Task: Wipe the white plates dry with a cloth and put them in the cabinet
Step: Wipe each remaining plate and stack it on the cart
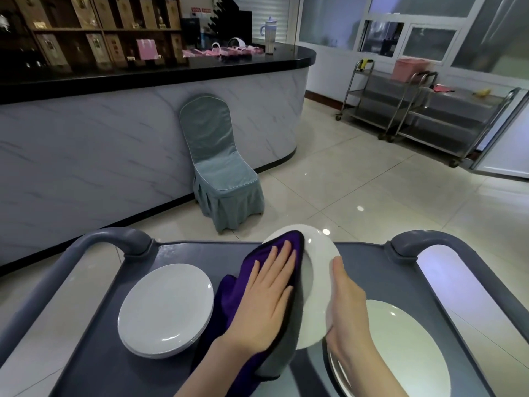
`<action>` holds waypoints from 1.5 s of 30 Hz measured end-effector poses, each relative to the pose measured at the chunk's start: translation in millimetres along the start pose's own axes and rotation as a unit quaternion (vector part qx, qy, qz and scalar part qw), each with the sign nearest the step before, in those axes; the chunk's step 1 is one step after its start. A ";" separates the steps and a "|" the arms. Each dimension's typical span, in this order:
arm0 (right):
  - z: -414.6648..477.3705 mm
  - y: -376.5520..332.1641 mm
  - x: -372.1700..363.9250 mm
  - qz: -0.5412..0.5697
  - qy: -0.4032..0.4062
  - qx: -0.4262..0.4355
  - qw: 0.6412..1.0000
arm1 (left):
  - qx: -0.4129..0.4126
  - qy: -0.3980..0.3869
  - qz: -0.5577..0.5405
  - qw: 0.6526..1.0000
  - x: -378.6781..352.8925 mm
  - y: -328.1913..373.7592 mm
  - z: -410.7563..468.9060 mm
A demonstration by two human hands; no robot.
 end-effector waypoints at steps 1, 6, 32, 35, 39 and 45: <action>2.3 -5.5 1.5 0.006 0.006 0.006 1.000 | 0.018 0.010 -0.001 1.000 3.3 -7.1 -0.4; 8.9 -22.8 3.8 0.024 0.006 0.029 0.999 | -0.004 0.003 0.026 1.000 -4.6 -2.8 -17.7; -17.5 10.7 0.9 -0.080 -0.017 0.042 0.996 | -0.033 0.024 -0.029 0.999 -2.5 15.5 21.3; -19.1 5.0 7.9 -0.062 -0.011 0.033 0.997 | 0.042 0.050 -0.066 0.996 3.1 -8.4 26.9; -7.9 -8.2 16.5 -0.030 0.001 0.028 0.999 | 0.100 0.060 -0.107 0.987 1.9 -35.0 0.9; 5.0 -1.1 21.0 0.027 0.035 -0.019 0.999 | 0.111 0.144 -0.117 0.976 -9.5 -27.5 -39.0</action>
Point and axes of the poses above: each hand's wrist, its own z-axis towards the middle knuckle, its own x-axis out of the back of the hand, y = z × x, the point moved 7 cm from there along z, towards the middle knuckle, and after that the axes turned 15 degrees about y, right-handed, at the moved point
